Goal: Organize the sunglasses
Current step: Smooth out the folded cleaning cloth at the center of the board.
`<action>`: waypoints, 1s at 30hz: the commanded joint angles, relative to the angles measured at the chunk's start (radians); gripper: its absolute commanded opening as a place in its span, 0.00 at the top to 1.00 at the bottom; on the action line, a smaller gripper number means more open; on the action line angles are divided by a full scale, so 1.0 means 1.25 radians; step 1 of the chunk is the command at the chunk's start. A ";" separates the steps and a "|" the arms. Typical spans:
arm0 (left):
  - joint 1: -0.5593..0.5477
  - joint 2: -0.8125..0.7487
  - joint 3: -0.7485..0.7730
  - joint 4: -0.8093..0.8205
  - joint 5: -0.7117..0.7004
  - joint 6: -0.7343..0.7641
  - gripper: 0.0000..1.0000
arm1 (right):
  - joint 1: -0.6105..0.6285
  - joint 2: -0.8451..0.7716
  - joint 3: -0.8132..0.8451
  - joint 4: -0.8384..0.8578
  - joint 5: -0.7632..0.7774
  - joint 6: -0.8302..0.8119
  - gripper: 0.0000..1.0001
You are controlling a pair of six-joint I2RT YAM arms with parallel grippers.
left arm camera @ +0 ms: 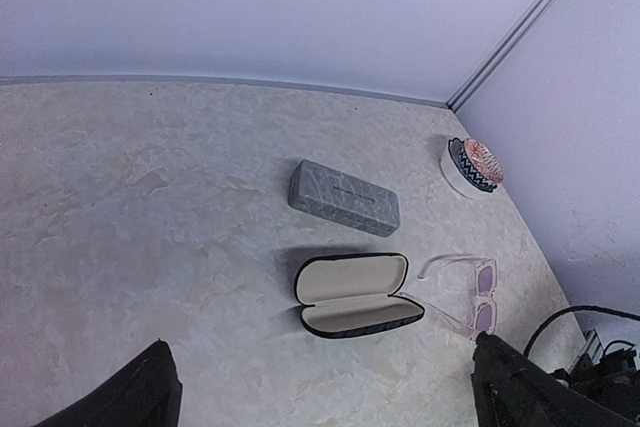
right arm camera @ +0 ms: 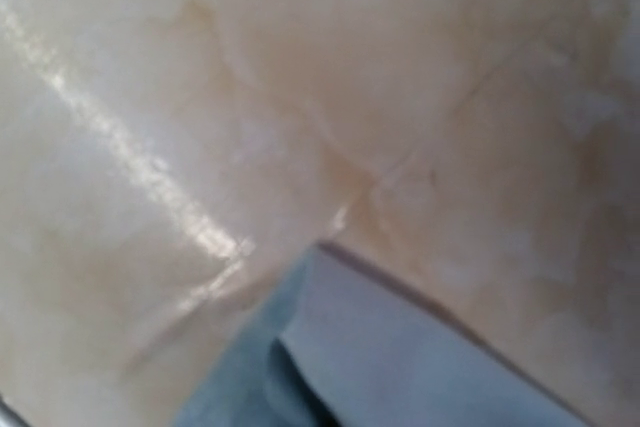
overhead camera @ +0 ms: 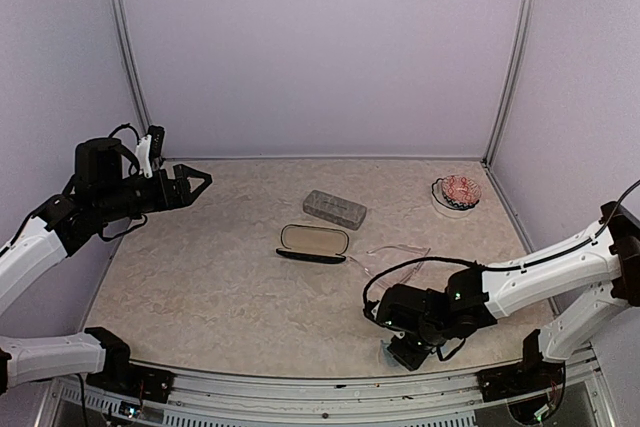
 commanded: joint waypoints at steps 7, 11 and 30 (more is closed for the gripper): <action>0.008 -0.002 -0.004 0.005 -0.001 0.014 0.01 | 0.031 -0.049 0.011 -0.006 0.014 -0.004 1.00; 0.008 -0.002 -0.004 0.005 0.002 0.014 0.01 | 0.035 -0.088 -0.006 0.021 -0.003 -0.017 1.00; 0.007 -0.002 -0.005 0.005 0.004 0.014 0.01 | 0.036 -0.095 -0.022 -0.008 0.014 0.022 0.86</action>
